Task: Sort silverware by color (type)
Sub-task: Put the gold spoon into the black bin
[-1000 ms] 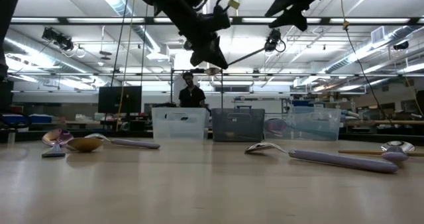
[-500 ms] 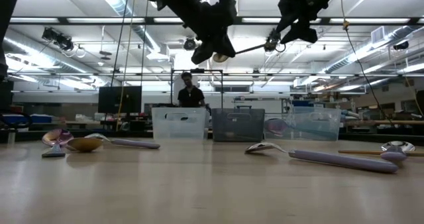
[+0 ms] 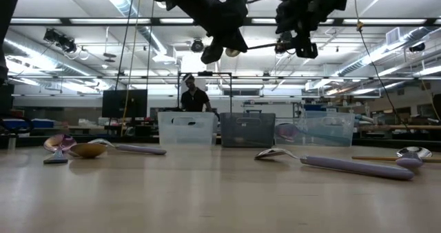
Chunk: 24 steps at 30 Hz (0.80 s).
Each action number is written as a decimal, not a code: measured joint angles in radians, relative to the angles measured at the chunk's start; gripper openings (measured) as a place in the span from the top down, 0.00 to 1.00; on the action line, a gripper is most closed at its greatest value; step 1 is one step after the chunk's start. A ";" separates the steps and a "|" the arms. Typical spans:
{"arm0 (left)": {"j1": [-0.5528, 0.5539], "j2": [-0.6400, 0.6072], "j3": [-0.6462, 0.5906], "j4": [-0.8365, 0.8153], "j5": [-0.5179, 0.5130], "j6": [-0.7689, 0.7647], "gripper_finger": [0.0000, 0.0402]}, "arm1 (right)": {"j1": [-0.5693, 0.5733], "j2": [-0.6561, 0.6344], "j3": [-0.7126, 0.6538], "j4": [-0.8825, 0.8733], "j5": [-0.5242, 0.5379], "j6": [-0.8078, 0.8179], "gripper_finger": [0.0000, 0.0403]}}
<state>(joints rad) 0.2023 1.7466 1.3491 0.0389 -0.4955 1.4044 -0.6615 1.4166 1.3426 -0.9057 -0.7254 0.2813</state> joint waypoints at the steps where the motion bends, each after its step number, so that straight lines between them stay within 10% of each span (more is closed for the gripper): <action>1: -0.003 0.000 0.000 0.019 -0.001 0.016 0.97 | 0.002 0.014 0.000 0.001 -0.014 0.000 0.47; 24: 0.004 0.001 -0.001 0.072 0.028 0.011 0.96 | 0.006 0.062 0.000 0.061 -0.015 0.003 0.93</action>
<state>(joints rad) 0.2066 1.7477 1.3483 0.1106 -0.4675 1.4159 -0.6556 1.4786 1.3426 -0.8447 -0.7401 0.2846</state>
